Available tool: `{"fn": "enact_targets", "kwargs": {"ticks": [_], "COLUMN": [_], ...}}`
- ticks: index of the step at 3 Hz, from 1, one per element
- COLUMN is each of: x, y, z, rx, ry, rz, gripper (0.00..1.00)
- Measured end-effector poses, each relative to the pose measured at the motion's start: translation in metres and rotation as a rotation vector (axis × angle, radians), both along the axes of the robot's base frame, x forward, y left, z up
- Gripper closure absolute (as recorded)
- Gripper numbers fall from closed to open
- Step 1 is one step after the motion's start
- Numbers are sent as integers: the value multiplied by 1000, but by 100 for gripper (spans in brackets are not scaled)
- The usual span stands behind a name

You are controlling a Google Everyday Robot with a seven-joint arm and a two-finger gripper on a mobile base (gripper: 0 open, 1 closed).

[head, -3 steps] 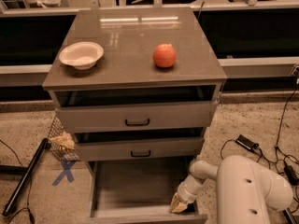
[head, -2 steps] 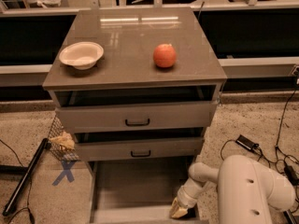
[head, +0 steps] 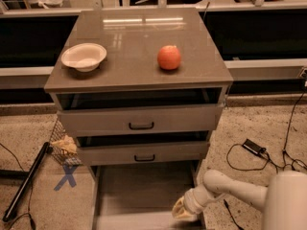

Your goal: Open bottom drawer

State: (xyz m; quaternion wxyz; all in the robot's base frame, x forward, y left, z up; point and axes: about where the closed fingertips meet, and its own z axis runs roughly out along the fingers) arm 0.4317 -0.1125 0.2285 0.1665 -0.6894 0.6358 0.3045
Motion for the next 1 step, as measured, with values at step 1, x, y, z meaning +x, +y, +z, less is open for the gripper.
{"fn": "enact_targets", "kwargs": {"ticks": [1], "x": [17], "y": [7], "z": [37], "rx": [133], "ry": [-179], "rz": [32], "gripper": [100]}}
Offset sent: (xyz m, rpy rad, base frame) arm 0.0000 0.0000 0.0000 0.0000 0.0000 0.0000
